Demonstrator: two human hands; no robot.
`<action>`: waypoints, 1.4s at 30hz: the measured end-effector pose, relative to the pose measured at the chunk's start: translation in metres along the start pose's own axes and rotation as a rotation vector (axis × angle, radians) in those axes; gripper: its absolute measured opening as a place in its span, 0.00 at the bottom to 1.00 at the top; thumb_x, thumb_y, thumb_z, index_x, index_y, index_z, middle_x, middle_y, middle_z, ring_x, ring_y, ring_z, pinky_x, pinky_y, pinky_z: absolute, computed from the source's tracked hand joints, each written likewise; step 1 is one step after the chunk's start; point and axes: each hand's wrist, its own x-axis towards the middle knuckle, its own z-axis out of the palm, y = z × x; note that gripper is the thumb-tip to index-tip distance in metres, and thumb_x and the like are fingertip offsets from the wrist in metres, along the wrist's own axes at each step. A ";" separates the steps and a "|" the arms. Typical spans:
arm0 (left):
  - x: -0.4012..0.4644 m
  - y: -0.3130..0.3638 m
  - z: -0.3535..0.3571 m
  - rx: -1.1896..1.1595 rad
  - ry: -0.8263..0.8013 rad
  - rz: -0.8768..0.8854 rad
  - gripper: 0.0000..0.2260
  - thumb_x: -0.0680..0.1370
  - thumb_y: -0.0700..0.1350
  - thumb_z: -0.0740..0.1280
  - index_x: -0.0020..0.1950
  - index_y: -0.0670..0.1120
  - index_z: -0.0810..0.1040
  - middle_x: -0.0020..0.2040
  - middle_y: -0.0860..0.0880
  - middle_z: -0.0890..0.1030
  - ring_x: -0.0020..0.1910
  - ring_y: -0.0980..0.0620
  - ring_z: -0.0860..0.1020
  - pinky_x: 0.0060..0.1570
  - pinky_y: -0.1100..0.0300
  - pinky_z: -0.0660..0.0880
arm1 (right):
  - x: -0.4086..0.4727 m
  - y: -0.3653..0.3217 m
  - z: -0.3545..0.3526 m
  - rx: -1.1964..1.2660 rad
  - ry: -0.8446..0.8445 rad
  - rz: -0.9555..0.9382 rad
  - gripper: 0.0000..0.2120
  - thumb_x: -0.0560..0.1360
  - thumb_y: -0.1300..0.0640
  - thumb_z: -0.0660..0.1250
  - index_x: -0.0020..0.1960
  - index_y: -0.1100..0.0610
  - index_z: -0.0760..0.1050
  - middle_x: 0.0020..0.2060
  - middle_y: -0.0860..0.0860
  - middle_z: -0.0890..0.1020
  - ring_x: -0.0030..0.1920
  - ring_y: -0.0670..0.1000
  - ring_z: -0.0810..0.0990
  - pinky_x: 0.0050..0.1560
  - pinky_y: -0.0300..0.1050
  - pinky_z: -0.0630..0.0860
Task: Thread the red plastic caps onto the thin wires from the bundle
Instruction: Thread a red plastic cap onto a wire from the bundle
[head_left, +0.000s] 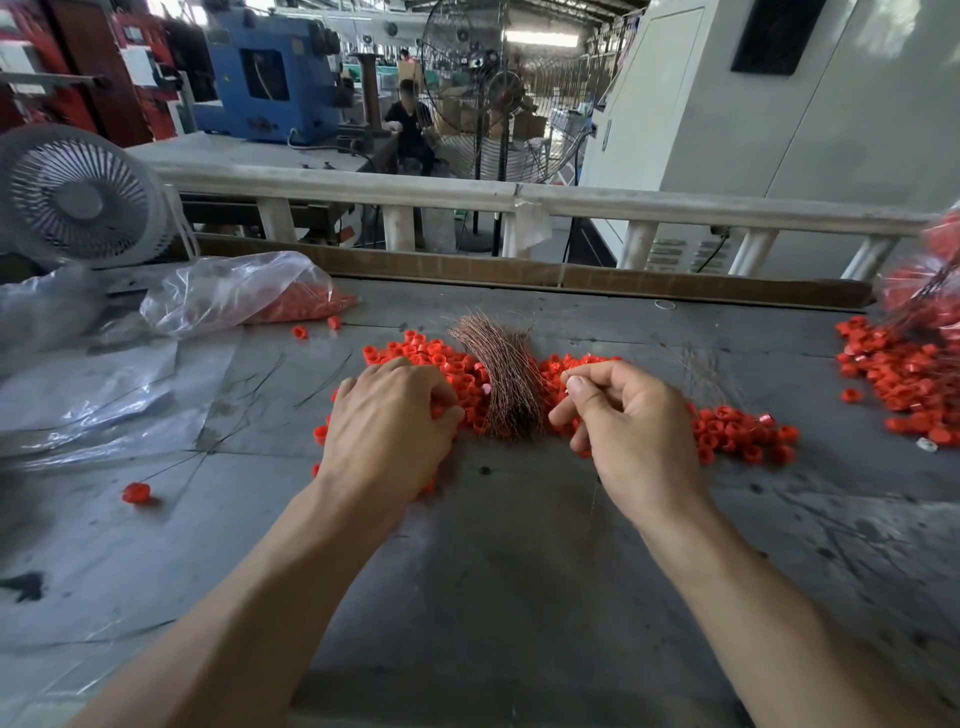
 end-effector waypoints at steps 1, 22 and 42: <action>0.000 0.001 0.001 0.011 -0.021 0.002 0.03 0.76 0.53 0.73 0.48 0.56 0.83 0.48 0.56 0.80 0.53 0.50 0.77 0.59 0.51 0.71 | 0.000 0.000 0.000 0.004 -0.001 0.001 0.08 0.82 0.57 0.66 0.48 0.49 0.81 0.35 0.44 0.86 0.27 0.41 0.77 0.31 0.34 0.74; 0.002 0.004 0.001 -0.204 0.104 -0.061 0.04 0.74 0.49 0.74 0.42 0.53 0.80 0.37 0.56 0.81 0.39 0.55 0.79 0.43 0.56 0.75 | -0.009 -0.008 0.005 -0.058 -0.148 -0.007 0.07 0.82 0.59 0.67 0.48 0.50 0.82 0.34 0.44 0.86 0.30 0.40 0.77 0.34 0.36 0.74; 0.001 0.014 0.007 -0.665 -0.029 0.073 0.08 0.76 0.41 0.74 0.49 0.55 0.83 0.42 0.54 0.82 0.36 0.60 0.78 0.37 0.70 0.72 | -0.010 -0.008 0.007 -0.024 -0.193 0.006 0.08 0.82 0.59 0.67 0.46 0.50 0.81 0.34 0.47 0.86 0.30 0.48 0.77 0.36 0.54 0.78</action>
